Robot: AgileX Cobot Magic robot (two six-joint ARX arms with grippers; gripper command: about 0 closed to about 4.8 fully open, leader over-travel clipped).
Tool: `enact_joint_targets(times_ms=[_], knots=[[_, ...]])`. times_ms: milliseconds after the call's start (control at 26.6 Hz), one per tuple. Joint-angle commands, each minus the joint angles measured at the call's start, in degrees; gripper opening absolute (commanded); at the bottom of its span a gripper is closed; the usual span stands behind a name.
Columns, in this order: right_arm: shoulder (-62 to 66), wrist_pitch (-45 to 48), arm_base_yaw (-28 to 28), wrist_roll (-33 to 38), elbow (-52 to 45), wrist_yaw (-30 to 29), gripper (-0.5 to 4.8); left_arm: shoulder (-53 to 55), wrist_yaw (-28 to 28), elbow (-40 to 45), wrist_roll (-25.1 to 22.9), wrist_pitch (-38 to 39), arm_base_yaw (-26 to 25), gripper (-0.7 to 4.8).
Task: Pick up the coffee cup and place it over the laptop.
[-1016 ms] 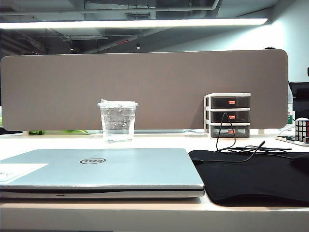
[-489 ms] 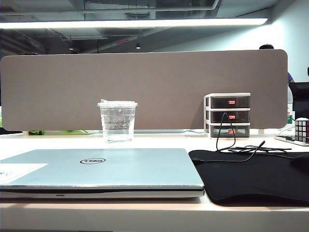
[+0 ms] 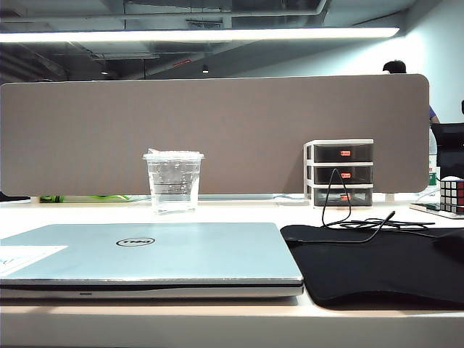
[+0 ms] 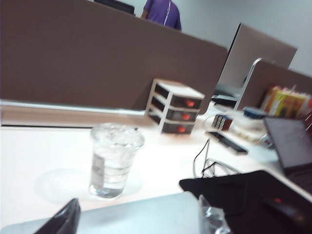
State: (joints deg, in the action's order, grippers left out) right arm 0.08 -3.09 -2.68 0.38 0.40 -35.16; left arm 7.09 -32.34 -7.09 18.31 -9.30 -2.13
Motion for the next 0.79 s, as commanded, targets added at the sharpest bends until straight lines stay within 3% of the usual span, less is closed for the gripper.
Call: enact_joint_targets(times_ms=[38,151,339,414,489,678,791], knots=[[-0.1,0.7,0.0,0.1,-0.4,-1.0,-0.06,6.7,0.0,-1.7,-3.5,-6.1,-0.1,3.50],[-0.1,0.7,0.0,0.1,-0.4,-1.0,-0.06,18.3,-0.1,-4.5,-3.5,-15.7,-0.1,3.50],[-0.1,0.7,0.0,0.1,-0.4,-1.0,-0.06,33.8,-4.3,-8.9,-4.0,-23.9,-0.1,3.55],[-0.1,0.7,0.0,0.1,-0.4,-1.0,-0.06,42.8,-7.5,-11.2,-3.3,-30.9,-0.1,4.04],[-0.1,0.7,0.0,0.1,-0.4,-1.0,-0.06,49.3,-9.2,-12.3,-2.0,-37.5,-0.1,4.07],[-0.1,0.7,0.0,0.1,-0.4,-1.0,-0.06,54.8,-8.6,-12.8,-2.3,-42.1,-0.1,4.08],[-0.1,0.7,0.0,0.3,-0.4,-1.0,-0.06,56.5,-7.3,-12.8,-5.7,-42.2,-0.1,4.09]])
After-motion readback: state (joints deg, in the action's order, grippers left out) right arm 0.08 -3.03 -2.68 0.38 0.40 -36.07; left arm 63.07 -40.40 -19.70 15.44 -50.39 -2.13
